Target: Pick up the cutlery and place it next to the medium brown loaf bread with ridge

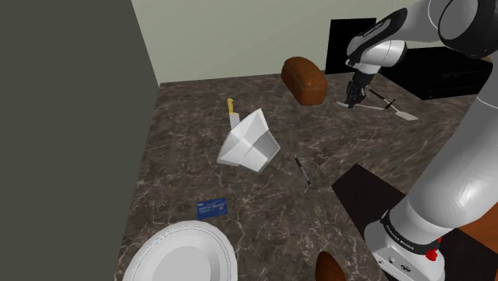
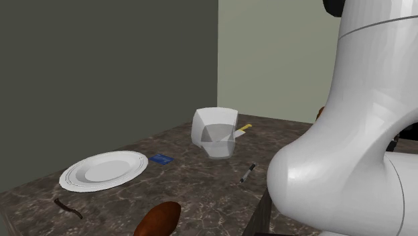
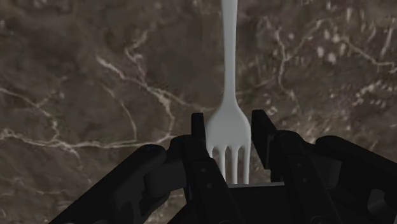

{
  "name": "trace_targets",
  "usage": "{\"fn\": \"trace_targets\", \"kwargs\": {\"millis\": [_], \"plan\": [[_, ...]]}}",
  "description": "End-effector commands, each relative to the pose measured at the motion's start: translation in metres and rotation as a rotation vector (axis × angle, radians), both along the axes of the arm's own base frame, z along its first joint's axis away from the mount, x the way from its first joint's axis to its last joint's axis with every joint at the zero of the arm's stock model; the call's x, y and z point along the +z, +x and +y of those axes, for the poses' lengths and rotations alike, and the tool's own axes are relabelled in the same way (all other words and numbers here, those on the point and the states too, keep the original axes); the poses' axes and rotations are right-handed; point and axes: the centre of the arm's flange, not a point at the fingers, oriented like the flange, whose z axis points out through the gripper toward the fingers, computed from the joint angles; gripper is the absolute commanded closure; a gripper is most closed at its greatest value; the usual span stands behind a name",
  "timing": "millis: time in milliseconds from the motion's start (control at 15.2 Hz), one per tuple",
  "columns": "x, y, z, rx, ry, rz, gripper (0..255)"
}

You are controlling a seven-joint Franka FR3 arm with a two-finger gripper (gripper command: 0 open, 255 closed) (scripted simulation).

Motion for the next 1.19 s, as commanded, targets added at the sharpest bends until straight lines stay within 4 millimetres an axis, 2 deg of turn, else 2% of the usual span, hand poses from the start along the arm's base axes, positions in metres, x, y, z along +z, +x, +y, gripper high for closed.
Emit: {"fn": "trace_targets", "kwargs": {"millis": [0,396,462,792,1056,1122], "plan": [[-0.005,0.0,0.0,-0.001,0.0,0.0,255],[-0.005,0.0,0.0,-0.001,0.0,0.0,255],[-0.005,0.0,0.0,-0.001,0.0,0.0,0],[-0.005,0.0,0.0,-0.001,0.0,0.0,0],[0.045,-0.002,-0.003,-0.001,0.0,0.0,0],[0.045,-0.002,-0.003,-0.001,0.0,0.0,0]]}}
